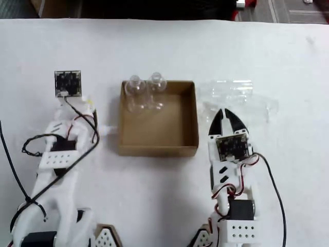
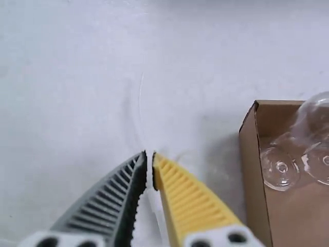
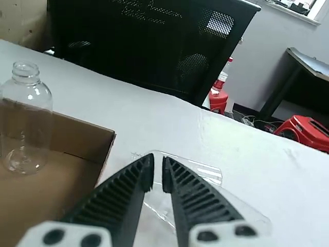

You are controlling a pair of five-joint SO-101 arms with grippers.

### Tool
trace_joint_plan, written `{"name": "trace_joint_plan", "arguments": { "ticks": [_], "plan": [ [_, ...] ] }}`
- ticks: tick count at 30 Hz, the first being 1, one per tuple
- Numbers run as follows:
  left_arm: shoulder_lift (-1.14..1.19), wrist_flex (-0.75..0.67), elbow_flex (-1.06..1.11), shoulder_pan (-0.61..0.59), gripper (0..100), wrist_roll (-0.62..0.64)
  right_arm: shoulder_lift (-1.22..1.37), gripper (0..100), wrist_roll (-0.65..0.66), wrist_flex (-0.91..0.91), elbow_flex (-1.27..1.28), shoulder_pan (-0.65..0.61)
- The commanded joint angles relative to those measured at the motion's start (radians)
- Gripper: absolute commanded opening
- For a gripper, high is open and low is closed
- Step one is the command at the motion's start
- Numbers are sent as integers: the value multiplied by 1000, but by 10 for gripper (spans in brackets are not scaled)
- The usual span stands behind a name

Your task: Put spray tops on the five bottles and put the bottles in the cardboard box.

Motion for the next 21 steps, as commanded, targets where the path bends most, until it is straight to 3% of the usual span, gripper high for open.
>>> {"name": "trace_joint_plan", "arguments": {
  "ticks": [1, 9, 15, 21],
  "plan": [
    [-4, -25, -5, 5, 20, -6, -5, 16, 163, 64, 9, -99],
    [-13, -25, -12, 8, 20, -8, -13, 21, 186, 71, 8, -130],
    [-5, -31, -32, 2, 20, -8, -4, 17, 189, 67, -101, 7],
    [-4, -31, -23, 2, 20, -9, 107, 17, 196, 68, -216, 12]
  ]
}}
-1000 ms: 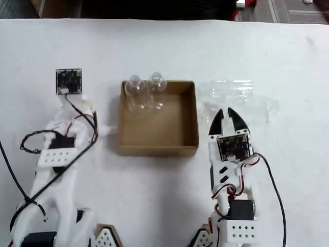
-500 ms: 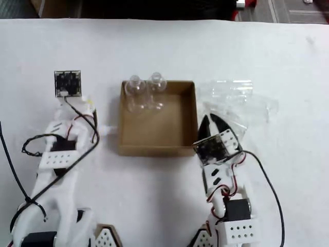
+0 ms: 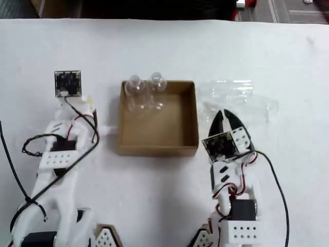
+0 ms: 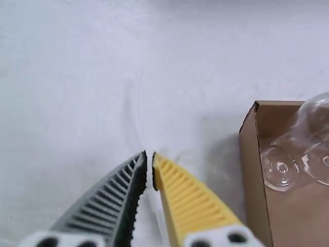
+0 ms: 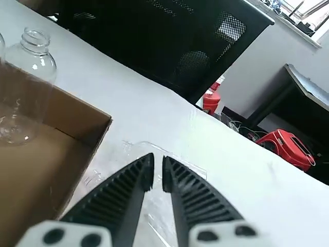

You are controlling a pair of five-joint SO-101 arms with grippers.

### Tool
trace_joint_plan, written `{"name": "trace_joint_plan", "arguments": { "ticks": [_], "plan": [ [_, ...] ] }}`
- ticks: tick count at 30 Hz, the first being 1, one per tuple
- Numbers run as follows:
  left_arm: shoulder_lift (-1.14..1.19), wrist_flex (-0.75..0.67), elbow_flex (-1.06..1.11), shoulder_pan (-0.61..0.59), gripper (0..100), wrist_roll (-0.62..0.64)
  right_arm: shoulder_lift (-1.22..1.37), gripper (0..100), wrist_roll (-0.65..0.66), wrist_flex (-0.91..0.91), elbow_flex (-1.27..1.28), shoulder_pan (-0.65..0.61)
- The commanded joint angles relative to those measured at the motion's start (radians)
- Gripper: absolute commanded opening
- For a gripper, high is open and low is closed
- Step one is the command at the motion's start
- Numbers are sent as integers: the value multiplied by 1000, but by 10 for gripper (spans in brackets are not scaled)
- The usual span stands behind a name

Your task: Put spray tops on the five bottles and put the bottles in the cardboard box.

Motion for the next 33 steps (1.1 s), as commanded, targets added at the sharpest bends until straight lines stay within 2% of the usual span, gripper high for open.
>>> {"name": "trace_joint_plan", "arguments": {
  "ticks": [1, 7, 12, 17, 19, 23, 26, 33],
  "plan": [
    [-4, -29, -23, 2, 20, -9, 131, 17, 14, 8, -181, 16],
    [-5, -29, -21, 2, 20, -9, 518, 18, 15, 173, -565, 16],
    [-5, -29, -21, 2, 20, -9, 869, 22, 193, 318, -853, 16],
    [-4, -31, -21, 4, 20, -9, 1196, 26, 213, 426, -1114, 77],
    [-4, -31, -21, 4, 20, -9, 1311, 68, 221, 470, -1214, 104],
    [-4, -31, -21, 7, 20, -9, 1495, 216, 408, 564, -1338, 108],
    [-4, -31, -21, 7, 20, -9, 1593, 256, 549, 599, -1381, 107],
    [-4, -31, -26, 8, 20, -9, 1759, 237, 562, 587, -1473, 113]
  ]
}}
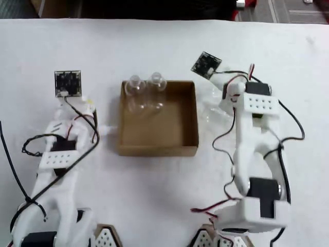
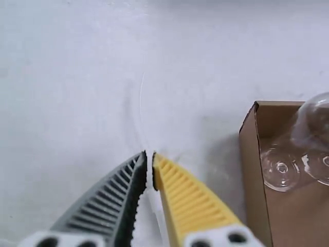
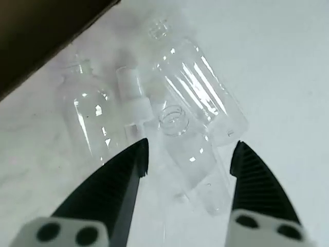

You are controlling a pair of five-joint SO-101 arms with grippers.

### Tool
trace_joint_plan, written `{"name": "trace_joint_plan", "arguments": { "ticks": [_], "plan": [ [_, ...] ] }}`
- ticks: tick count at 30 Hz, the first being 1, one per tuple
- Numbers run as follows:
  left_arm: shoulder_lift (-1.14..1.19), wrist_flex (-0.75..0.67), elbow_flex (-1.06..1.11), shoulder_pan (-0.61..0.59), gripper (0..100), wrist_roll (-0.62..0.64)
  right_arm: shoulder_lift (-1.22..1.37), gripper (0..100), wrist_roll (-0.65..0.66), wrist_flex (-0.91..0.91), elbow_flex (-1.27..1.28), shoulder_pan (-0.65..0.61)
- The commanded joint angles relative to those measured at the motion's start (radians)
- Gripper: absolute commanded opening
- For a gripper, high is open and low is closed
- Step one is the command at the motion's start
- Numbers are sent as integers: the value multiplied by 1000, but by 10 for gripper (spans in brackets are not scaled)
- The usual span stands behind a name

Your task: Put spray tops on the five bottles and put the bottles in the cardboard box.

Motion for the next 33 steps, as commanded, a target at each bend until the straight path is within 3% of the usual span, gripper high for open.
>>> {"name": "trace_joint_plan", "arguments": {
  "ticks": [1, 10, 33],
  "plan": [
    [-4, -31, -26, 8, 20, -9, 82, 237, 15, 1, -98, 10],
    [-4, -31, -28, 8, 20, -9, 242, 237, 15, -45, -169, 15],
    [-4, -31, -29, 8, 20, -9, 283, 237, 9, -125, -163, 42]
  ]
}}
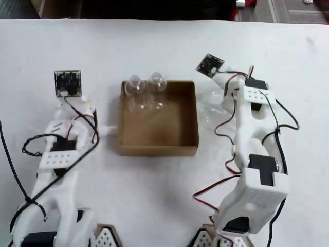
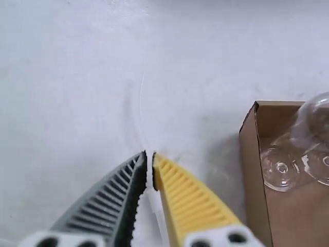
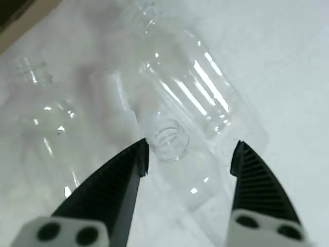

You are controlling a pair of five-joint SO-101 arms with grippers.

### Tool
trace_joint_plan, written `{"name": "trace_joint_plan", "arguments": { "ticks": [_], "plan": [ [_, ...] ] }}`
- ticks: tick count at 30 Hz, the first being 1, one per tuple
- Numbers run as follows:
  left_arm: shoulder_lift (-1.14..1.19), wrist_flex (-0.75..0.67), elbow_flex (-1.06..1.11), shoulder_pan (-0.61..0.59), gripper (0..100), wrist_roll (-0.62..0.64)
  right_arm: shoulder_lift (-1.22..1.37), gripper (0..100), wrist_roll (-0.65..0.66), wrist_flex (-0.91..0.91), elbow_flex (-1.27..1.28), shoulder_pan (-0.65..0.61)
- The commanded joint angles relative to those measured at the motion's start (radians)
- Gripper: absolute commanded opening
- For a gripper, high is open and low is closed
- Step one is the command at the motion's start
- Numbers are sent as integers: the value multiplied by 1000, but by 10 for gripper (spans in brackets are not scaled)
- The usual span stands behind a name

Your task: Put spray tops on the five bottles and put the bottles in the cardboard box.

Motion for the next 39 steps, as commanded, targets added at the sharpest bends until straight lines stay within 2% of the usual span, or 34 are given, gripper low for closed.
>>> {"name": "trace_joint_plan", "arguments": {
  "ticks": [1, 7, 9, 13, 17, 22, 39],
  "plan": [
    [-4, -31, -29, 8, 20, -9, 21, 237, 5, -25, -44, -2],
    [-4, -31, -29, 8, 20, -9, 54, 228, 5, -27, -49, -30],
    [-4, -31, -29, 8, 20, -9, 53, 179, 3, -51, -49, -30],
    [-4, -31, -29, 8, 20, -9, 53, 5, 3, -70, -49, -22],
    [-4, -31, -29, 8, 20, -9, 51, 64, 3, -65, -49, -22],
    [-4, -31, -29, 8, 20, -9, -15, 13, 3, -59, -41, -22],
    [-4, -31, -29, 7, 20, -9, -54, 20, 12, 44, -60, -35]
  ]
}}
